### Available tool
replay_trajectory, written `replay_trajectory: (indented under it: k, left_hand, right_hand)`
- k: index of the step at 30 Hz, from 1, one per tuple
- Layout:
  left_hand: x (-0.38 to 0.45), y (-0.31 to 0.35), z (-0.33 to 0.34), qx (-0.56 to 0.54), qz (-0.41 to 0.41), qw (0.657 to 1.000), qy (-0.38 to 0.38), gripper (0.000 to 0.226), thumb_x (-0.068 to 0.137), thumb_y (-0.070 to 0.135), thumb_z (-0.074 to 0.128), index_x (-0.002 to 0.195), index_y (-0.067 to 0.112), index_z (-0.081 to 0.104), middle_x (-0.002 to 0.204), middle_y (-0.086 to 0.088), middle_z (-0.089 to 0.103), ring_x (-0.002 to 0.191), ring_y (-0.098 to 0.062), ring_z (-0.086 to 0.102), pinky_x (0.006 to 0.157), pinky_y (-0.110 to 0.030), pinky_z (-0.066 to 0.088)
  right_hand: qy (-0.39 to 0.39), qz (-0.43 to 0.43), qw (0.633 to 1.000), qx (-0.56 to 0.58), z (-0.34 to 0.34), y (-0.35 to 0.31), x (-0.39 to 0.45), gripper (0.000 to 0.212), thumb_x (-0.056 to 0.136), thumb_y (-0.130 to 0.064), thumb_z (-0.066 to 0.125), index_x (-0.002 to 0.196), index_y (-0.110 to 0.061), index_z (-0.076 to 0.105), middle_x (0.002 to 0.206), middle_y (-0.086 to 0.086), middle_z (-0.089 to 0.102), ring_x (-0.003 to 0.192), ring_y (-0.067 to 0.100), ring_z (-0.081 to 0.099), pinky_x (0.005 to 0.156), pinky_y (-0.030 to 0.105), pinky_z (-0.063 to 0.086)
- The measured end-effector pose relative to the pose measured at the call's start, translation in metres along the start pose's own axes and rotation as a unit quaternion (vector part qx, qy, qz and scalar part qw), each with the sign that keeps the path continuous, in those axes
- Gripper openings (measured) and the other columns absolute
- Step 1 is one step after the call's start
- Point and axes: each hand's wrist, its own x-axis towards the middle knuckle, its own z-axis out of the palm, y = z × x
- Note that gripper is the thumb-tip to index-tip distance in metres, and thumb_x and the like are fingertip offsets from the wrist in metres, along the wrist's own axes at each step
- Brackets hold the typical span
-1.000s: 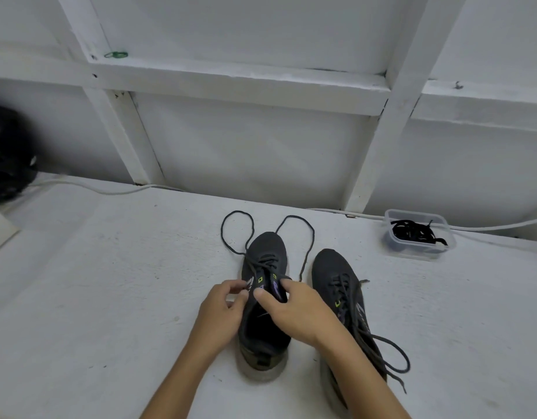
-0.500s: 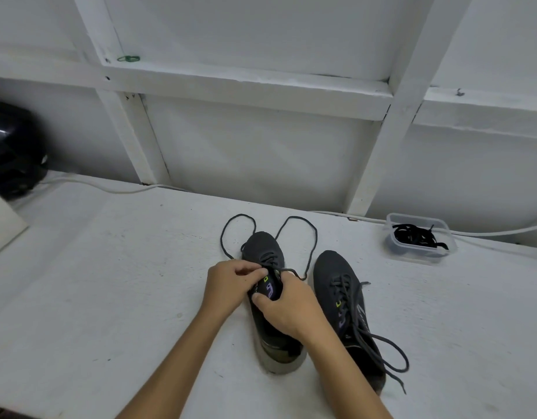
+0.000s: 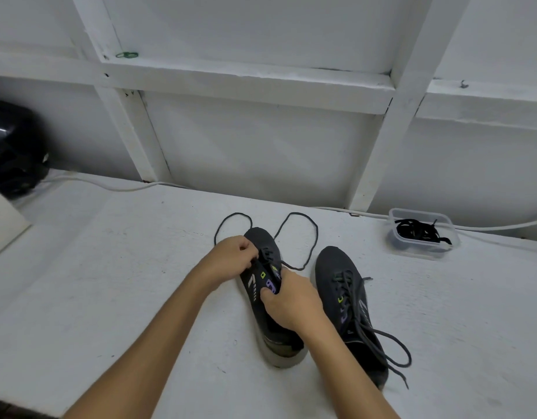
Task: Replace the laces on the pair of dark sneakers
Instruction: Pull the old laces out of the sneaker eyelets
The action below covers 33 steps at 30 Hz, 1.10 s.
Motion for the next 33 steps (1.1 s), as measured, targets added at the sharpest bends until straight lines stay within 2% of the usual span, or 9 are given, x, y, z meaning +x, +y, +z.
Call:
replay_trajectory:
  k: [7, 10, 12, 15, 19, 23, 28, 30, 33]
  left_hand:
    - [0.003, 0.0, -0.003, -0.055, -0.01, 0.998, -0.037, 0.013, 0.098, 0.032, 0.055, 0.094, 0.024, 0.064, 0.086, 0.007, 0.065, 0.078, -0.007, 0.058, 0.065, -0.023, 0.042]
    - [-0.002, -0.003, -0.003, -0.01, 0.017, 1.0, 0.018, 0.015, 0.091, 0.044, 0.065, 0.093, 0.029, 0.065, 0.09, 0.009, 0.069, 0.085, -0.006, 0.065, 0.07, -0.024, 0.045]
    - [-0.011, -0.009, 0.002, -0.008, 0.031, 0.998, 0.047, 0.017, 0.084, 0.047, 0.074, 0.089, 0.031, 0.067, 0.085, 0.012, 0.069, 0.077, 0.002, 0.064, 0.065, -0.018, 0.044]
    - [-0.024, -0.017, 0.014, -0.027, 0.051, 0.996, 0.066, 0.021, 0.074, 0.038, 0.085, 0.087, 0.032, 0.069, 0.078, 0.013, 0.069, 0.068, 0.007, 0.062, 0.056, -0.006, 0.043]
    - [-0.028, -0.023, 0.022, -0.023, 0.088, 0.988, 0.127, 0.01, 0.082, 0.025, 0.082, 0.084, 0.031, 0.074, 0.079, 0.013, 0.072, 0.074, -0.003, 0.066, 0.063, -0.006, 0.046]
    - [-0.017, -0.018, 0.003, -0.041, 0.08, 0.99, 0.107, 0.003, 0.089, 0.019, 0.074, 0.091, 0.022, 0.074, 0.082, 0.006, 0.074, 0.072, -0.001, 0.068, 0.066, -0.009, 0.049]
    - [-0.015, -0.014, 0.002, -0.226, -0.013, 0.973, 0.044, 0.013, 0.096, 0.017, 0.065, 0.109, 0.017, 0.068, 0.089, -0.001, 0.069, 0.072, -0.006, 0.062, 0.064, -0.019, 0.051]
    - [-0.022, -0.024, 0.01, -0.207, -0.004, 0.976, 0.059, 0.02, 0.092, 0.025, 0.072, 0.11, 0.021, 0.066, 0.087, 0.005, 0.071, 0.074, -0.002, 0.065, 0.067, -0.018, 0.051]
    - [-0.03, -0.036, 0.018, -0.138, 0.034, 0.987, 0.08, 0.021, 0.078, 0.037, 0.083, 0.095, 0.032, 0.072, 0.087, 0.011, 0.071, 0.074, 0.001, 0.061, 0.067, -0.012, 0.047]
  right_hand:
    - [-0.004, 0.0, 0.999, -0.035, 0.0, -0.004, 0.003, 0.037, 0.098, -0.043, 0.051, 0.123, -0.015, 0.052, 0.12, 0.008, 0.062, 0.109, 0.031, 0.06, 0.078, 0.032, 0.044]
    - [-0.002, 0.004, 1.0, -0.03, 0.0, -0.004, 0.003, 0.038, 0.099, -0.042, 0.05, 0.125, -0.014, 0.051, 0.122, 0.009, 0.062, 0.109, 0.031, 0.06, 0.08, 0.033, 0.047]
    - [0.006, 0.0, 1.0, -0.03, 0.0, -0.004, 0.002, 0.043, 0.1, -0.044, 0.049, 0.132, -0.014, 0.048, 0.124, 0.009, 0.061, 0.112, 0.032, 0.059, 0.084, 0.035, 0.047]
    - [0.017, -0.015, 0.999, -0.027, 0.001, -0.004, 0.002, 0.049, 0.101, -0.046, 0.049, 0.139, -0.017, 0.042, 0.125, 0.009, 0.06, 0.116, 0.032, 0.058, 0.085, 0.036, 0.046]
    - [0.011, -0.01, 1.0, -0.015, 0.001, -0.004, 0.003, 0.054, 0.098, -0.05, 0.053, 0.141, -0.018, 0.042, 0.124, 0.007, 0.061, 0.114, 0.03, 0.059, 0.089, 0.037, 0.051]
    - [0.005, -0.011, 1.0, -0.025, 0.001, -0.003, 0.004, 0.049, 0.098, -0.048, 0.053, 0.139, -0.022, 0.046, 0.123, 0.006, 0.063, 0.111, 0.031, 0.06, 0.083, 0.035, 0.049]
    - [0.001, -0.015, 1.0, -0.024, 0.002, -0.003, 0.005, 0.055, 0.099, -0.045, 0.05, 0.148, -0.022, 0.039, 0.123, 0.006, 0.063, 0.11, 0.031, 0.06, 0.081, 0.034, 0.049]
    - [-0.001, -0.016, 1.0, -0.019, 0.001, -0.002, 0.005, 0.059, 0.099, -0.045, 0.051, 0.151, -0.022, 0.036, 0.126, 0.008, 0.062, 0.114, 0.032, 0.059, 0.087, 0.035, 0.05]
    - [-0.003, -0.016, 1.0, -0.011, 0.001, -0.002, 0.005, 0.061, 0.098, -0.044, 0.051, 0.152, -0.021, 0.035, 0.126, 0.009, 0.062, 0.114, 0.032, 0.059, 0.089, 0.036, 0.052]
